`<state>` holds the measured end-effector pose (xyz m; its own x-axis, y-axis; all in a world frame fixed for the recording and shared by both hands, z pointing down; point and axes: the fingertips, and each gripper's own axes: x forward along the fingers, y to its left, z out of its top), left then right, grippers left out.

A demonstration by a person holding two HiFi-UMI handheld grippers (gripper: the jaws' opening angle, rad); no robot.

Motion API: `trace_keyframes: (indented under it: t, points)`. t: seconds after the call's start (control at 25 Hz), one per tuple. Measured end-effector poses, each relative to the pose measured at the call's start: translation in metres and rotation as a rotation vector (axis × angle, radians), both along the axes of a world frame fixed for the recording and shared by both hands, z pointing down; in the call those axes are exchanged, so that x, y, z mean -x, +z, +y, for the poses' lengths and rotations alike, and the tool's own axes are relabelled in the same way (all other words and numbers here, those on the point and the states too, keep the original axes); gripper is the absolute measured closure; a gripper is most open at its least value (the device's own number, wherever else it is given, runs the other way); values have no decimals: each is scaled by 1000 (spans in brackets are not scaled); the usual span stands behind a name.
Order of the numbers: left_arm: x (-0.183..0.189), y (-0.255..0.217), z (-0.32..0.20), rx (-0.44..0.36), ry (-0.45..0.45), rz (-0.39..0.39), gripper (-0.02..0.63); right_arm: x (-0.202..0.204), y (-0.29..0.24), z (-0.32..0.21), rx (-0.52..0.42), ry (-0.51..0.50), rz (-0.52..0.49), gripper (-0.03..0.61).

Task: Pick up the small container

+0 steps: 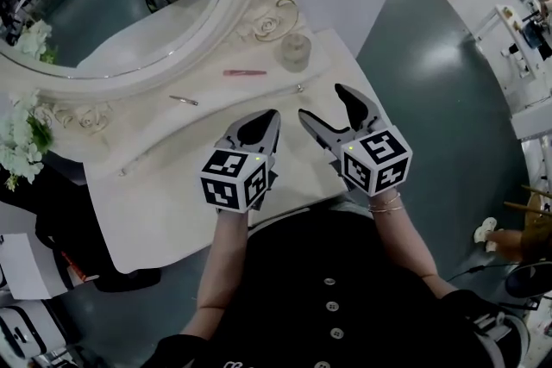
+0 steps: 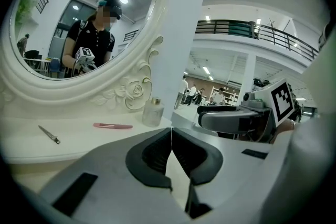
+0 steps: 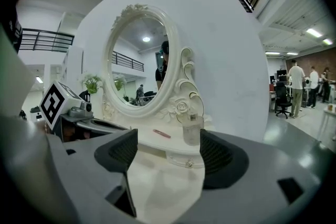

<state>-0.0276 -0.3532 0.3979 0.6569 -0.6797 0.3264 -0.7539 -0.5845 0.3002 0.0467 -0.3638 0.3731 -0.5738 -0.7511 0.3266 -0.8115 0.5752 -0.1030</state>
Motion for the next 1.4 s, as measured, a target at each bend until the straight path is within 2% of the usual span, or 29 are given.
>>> trace_keyframes:
  t: [0.32,0.68,1.04,1.4]
  points:
    - [-5,-1,-8,19,-66,34,600,1,2,-15,15,-99,25,221]
    - [-5,4,-19,34,-164,38,600,6,5,-39,33,-209,45,221]
    - [-2,15,-30,63,-253,66,600,3,14,-60,54,-234,25,215]
    - [-4,30,-36,93,-297,72,600,1,37,-89,85,-261,73,210]
